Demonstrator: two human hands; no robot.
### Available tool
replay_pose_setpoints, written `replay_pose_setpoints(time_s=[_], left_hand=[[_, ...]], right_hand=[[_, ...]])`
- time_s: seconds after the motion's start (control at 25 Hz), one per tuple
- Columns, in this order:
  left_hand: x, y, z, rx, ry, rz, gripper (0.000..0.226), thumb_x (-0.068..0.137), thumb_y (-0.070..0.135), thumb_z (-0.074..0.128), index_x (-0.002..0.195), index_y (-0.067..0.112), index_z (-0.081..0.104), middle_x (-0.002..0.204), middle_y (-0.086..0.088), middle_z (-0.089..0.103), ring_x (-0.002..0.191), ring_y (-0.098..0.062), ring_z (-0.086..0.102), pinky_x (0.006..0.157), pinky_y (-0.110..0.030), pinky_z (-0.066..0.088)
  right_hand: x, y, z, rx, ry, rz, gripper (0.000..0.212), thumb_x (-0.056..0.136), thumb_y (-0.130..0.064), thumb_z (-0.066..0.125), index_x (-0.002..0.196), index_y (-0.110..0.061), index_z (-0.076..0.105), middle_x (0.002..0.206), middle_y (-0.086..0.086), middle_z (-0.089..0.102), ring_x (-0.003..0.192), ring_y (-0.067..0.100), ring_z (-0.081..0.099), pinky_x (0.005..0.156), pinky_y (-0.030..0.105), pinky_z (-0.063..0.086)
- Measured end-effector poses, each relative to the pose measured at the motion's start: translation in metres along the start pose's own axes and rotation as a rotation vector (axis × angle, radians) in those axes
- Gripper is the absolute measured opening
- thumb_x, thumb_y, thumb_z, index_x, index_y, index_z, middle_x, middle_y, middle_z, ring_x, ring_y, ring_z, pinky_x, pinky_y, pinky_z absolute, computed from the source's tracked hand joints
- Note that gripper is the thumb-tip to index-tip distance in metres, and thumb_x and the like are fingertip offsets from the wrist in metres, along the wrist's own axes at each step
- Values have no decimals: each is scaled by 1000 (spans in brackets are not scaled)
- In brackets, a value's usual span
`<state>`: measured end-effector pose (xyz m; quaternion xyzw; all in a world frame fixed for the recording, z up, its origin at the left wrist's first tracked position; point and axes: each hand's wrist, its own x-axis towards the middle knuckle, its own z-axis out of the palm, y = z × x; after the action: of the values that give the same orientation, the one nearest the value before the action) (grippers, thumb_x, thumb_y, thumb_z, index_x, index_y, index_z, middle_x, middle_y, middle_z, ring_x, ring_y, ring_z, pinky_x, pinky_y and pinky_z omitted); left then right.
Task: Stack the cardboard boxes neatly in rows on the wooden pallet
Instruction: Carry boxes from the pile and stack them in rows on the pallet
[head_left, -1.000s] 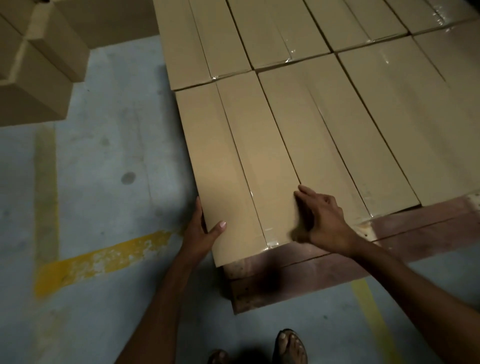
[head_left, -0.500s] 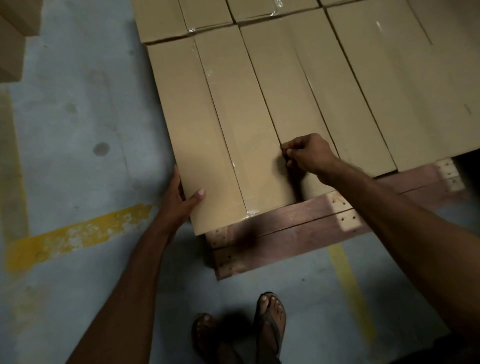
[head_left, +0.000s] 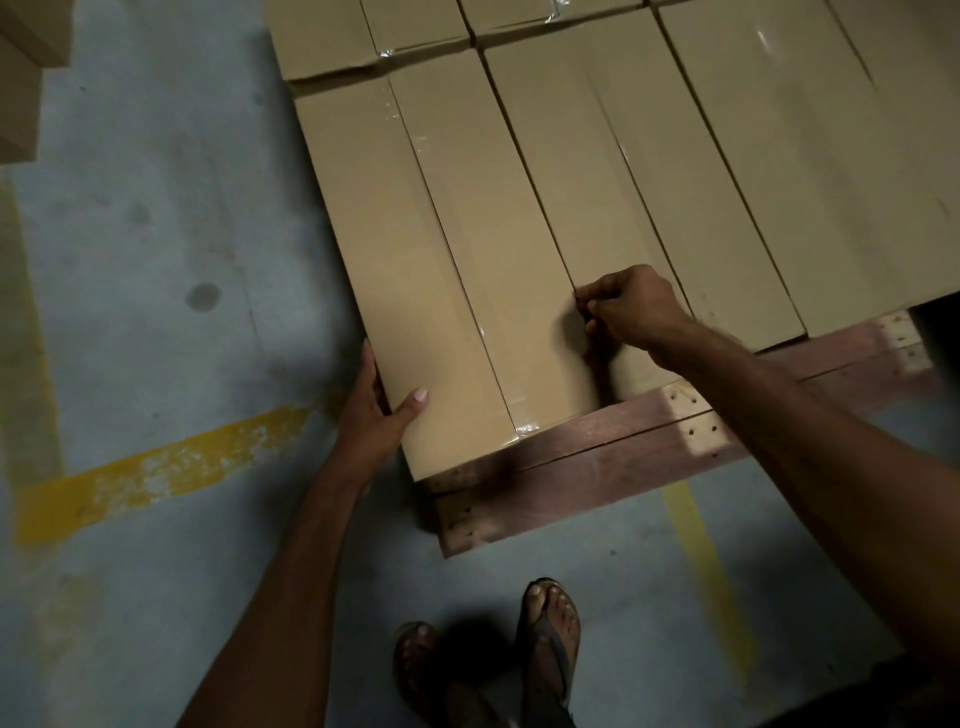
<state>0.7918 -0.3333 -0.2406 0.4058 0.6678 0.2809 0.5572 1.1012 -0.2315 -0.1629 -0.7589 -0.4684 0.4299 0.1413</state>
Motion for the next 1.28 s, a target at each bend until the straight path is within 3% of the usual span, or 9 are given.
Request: replay_pose_setpoints(time_s=[0.16,0.28,0.4,0.48,0.68,0.88,1.04,1.2,1.28], left_hand=[[2,3,-5,15,-26,-25,101,90,25,78,163,39,10,162,3,39,144,-20,44,117,-51,40],[7,10,-10,41,-59,-51,108,86,21,82,163,36,8,163,1,36,145,-21,40,118,-51,38],[12,15,-18,72,-95,-40,113,82,25,86,162,40,7,162,5,38,145,-18,41,119,-52,37],[17,12,-24,97,-97,-5,114,79,28,88,162,39,10,159,6,42,142,-16,44,118,-52,39],[20,9,-25,113,-111,44,112,80,23,88,163,32,13,156,3,46,140,-16,48,116,-52,41],[19,9,-20,83,-111,17,121,67,45,89,160,41,13,154,4,48,137,-19,51,106,-61,47],[16,15,-19,127,-103,-27,111,78,26,88,161,33,15,154,0,47,136,-23,51,108,-58,47],[7,52,-17,165,11,-34,82,86,5,78,156,13,36,148,-9,54,133,-28,55,110,-43,47],[-5,83,-17,128,76,-46,78,91,6,74,158,15,34,155,-8,47,136,-27,52,109,-38,46]], right_hand=[[-3,0,9,-12,27,-14,31,93,-3,68,120,-14,75,110,4,75,91,13,69,71,17,55],[-23,13,10,-17,44,-103,58,77,-5,71,133,-22,67,129,5,69,116,20,64,98,36,55],[-43,47,4,-636,-173,-251,115,61,-14,77,160,-35,22,169,2,14,152,33,17,115,57,32],[-44,64,3,-924,-163,-324,132,66,-12,84,162,-36,-2,171,-3,-10,155,31,-1,118,57,27],[-35,64,-2,-1040,-87,-430,136,64,-38,95,165,-25,5,173,4,-2,154,34,9,115,56,32],[-39,66,1,-1039,-69,-434,134,68,-37,93,165,-25,0,173,2,-5,155,32,6,116,53,32],[-41,60,3,-1021,-114,-369,136,69,-33,92,164,-27,-6,172,0,-11,157,31,1,118,52,33],[-52,26,9,-640,-186,-320,119,71,-23,85,163,-27,10,170,4,13,152,33,15,116,57,36],[-69,-1,17,-380,-130,-315,100,76,-17,79,161,-23,27,163,3,32,146,28,29,115,49,39]])
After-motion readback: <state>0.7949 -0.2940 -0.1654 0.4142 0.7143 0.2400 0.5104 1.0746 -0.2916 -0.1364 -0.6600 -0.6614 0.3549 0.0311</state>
